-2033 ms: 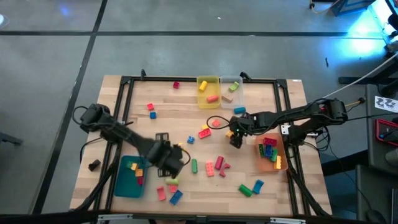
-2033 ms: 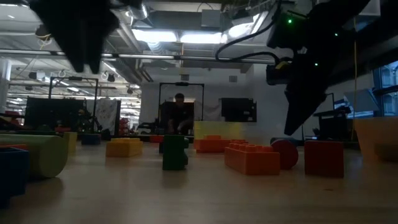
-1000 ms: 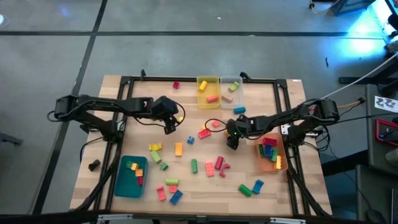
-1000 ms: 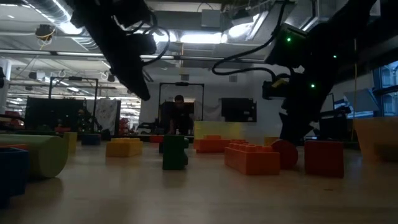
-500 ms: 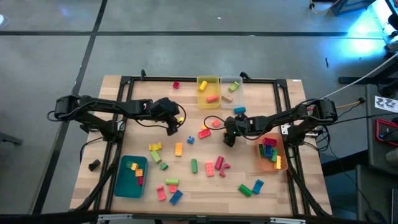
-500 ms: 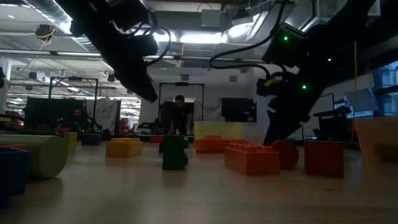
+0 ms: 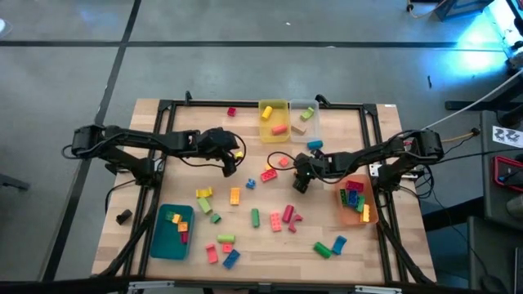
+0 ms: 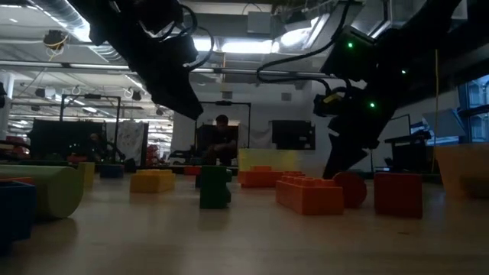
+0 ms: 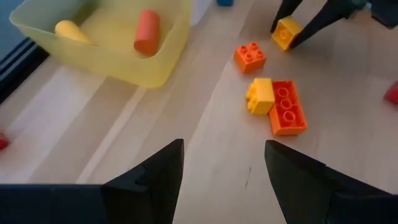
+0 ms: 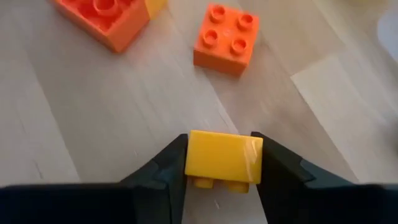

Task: Sort blocks by size
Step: Put the yellow square game piece into the blue bin

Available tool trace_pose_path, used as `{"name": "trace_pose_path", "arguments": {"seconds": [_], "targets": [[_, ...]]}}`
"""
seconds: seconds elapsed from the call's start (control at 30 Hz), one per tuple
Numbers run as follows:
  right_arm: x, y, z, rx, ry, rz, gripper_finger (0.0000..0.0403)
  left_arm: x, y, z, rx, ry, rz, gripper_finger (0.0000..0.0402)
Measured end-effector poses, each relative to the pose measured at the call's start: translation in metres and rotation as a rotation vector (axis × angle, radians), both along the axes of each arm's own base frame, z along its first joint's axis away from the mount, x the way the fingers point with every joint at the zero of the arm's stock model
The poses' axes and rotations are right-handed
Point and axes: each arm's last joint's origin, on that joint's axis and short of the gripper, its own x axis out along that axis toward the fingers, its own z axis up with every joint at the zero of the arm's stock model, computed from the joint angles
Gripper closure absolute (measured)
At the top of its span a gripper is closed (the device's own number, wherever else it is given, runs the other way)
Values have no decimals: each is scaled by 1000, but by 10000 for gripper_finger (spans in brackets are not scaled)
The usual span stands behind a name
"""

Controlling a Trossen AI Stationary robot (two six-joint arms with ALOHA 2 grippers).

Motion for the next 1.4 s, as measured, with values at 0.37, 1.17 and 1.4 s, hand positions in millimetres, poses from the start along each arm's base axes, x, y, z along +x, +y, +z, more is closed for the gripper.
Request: {"name": "trace_pose_path", "arguments": {"seconds": [0.37, 1.17, 1.4], "targets": [[51, 1, 71, -122, -200, 207, 241, 16, -22, 18, 172, -183, -191, 192], [91, 0, 197, -359, -556, 291, 240, 22, -56, 49, 826, -204, -112, 192], [92, -2, 205, -385, -590, 208, 248, 23, -59, 63, 920, -286, -88, 192]]}}
